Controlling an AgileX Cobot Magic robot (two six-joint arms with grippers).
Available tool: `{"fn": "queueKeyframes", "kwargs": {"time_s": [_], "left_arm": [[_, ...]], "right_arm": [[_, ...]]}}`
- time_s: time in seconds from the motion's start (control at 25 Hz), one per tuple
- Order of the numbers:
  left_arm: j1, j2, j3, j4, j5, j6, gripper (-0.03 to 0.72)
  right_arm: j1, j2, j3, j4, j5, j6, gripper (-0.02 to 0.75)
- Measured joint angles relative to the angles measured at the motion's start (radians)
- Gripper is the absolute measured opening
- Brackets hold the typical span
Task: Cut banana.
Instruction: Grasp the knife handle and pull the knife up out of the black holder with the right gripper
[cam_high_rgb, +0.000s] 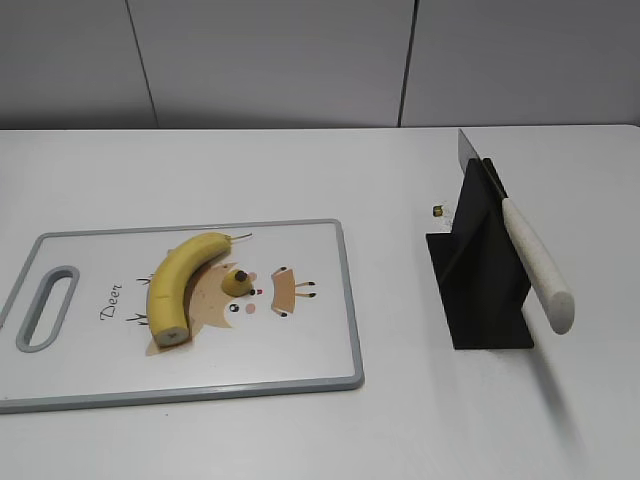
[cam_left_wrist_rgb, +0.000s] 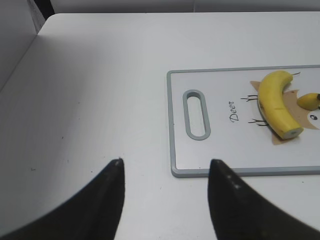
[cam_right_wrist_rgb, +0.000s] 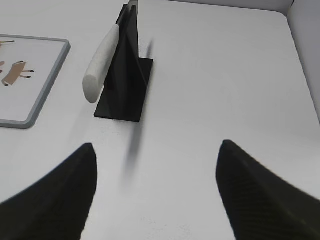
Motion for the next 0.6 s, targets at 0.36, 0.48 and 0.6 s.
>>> {"fn": "queueKeyframes", "kwargs": {"time_s": [0.36, 0.48, 0.6], "left_arm": [[0.0, 0.0, 0.0, 0.0, 0.0, 0.0, 0.529], [0.0, 0.0, 0.0, 0.0, 0.0, 0.0, 0.529], [0.0, 0.0, 0.0, 0.0, 0.0, 0.0, 0.529]], "right_arm": [[0.0, 0.0, 0.0, 0.0, 0.0, 0.0, 0.561], [0.0, 0.0, 0.0, 0.0, 0.0, 0.0, 0.561], [0.0, 0.0, 0.0, 0.0, 0.0, 0.0, 0.561]]}}
